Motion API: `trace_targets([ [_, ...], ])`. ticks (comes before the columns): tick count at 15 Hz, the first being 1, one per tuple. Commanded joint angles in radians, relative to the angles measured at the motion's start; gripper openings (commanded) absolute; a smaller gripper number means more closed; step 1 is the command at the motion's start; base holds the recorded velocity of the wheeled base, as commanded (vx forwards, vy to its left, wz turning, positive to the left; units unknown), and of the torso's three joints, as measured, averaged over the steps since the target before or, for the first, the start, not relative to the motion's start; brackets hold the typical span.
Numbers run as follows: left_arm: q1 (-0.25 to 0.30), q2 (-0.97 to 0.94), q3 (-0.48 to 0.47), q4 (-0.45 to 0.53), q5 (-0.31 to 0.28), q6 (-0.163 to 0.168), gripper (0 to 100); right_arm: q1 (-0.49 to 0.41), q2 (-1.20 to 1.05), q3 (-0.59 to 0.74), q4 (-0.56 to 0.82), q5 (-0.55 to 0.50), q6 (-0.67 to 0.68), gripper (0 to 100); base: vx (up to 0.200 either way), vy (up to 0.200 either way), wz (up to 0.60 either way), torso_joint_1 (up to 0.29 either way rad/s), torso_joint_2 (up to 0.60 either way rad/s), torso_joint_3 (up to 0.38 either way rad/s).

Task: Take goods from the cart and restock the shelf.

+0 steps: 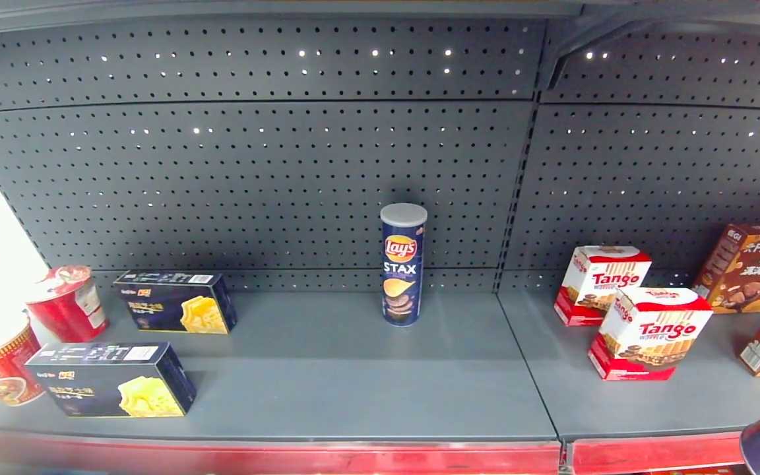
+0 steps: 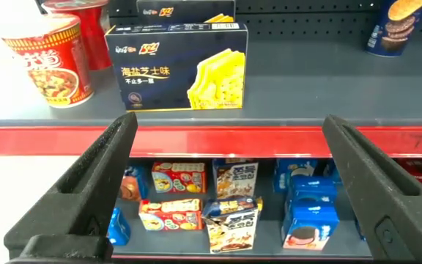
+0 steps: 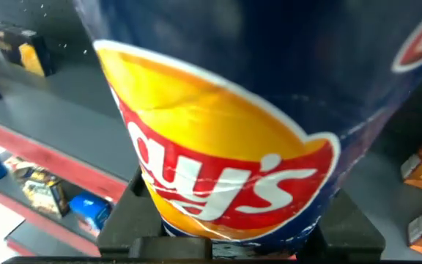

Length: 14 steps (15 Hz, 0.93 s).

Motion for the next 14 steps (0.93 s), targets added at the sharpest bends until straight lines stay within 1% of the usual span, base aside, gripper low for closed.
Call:
trace_targets([
  [1, 0.0, 0.001, 0.0, 0.0, 0.0, 0.001, 100, 0.008, 0.023, 0.0, 0.002, 0.001, 0.001, 0, 0.0, 0.0, 0.0, 0.0, 0.0, 0.0],
  [2, 0.0, 0.001, 0.0, 0.0, -0.007, 0.007, 100, 0.008, 0.033, -0.005, 0.019, 0.0, 0.001, 0, 0.0, 0.0, 0.0, 0.0, 0.0, 0.0],
  [5, 0.0, 0.001, 0.0, 0.001, -0.012, 0.007, 100, 0.008, 0.051, -0.054, 0.088, -0.002, -0.001, 0, 0.0, 0.0, 0.0, 0.0, 0.0, 0.0],
  [7, -0.001, 0.002, -0.003, 0.012, -0.02, 0.004, 100, 0.0, 0.043, -0.048, 0.131, -0.008, -0.001, 0, 0.0, 0.0, 0.0, 0.0, 0.0, 0.0],
  [8, 0.008, 0.024, -0.005, 0.015, 0.003, -0.007, 100, -0.001, 0.042, -0.039, 0.133, -0.009, -0.002, 0, 0.0, 0.0, 0.0, 0.0, 0.0, 0.0],
  [9, 0.014, 0.03, -0.012, 0.01, 0.033, -0.008, 100, 0.0, 0.042, -0.022, 0.131, -0.009, -0.004, 0, 0.0, 0.0, 0.0, 0.0, 0.0, 0.0],
  [10, 0.011, 0.033, -0.046, 0.015, 0.026, -0.002, 100, 0.0, 0.042, -0.023, 0.131, -0.009, -0.008, 0, 0.0, 0.0, 0.0, 0.0, 0.0, 0.0],
  [11, -0.023, 0.165, -0.19, 0.046, -0.046, 0.005, 100, 0.0, 0.043, -0.031, 0.133, -0.009, -0.034, 0, 0.0, 0.0, 0.0, 0.0, 0.0, 0.0],
  [12, -0.05, 0.274, -0.295, 0.046, -0.11, 0.019, 100, -0.003, 0.042, -0.029, 0.131, -0.009, -0.034, 0, 0.0, 0.0, 0.0, 0.0, 0.0, 0.0],
  [14, -0.1, 0.447, -0.472, 0.049, -0.239, 0.077, 100, -0.003, 0.039, -0.031, 0.131, -0.009, -0.036, 0, 0.0, 0.0, 0.0, 0.0, 0.0, 0.0],
])
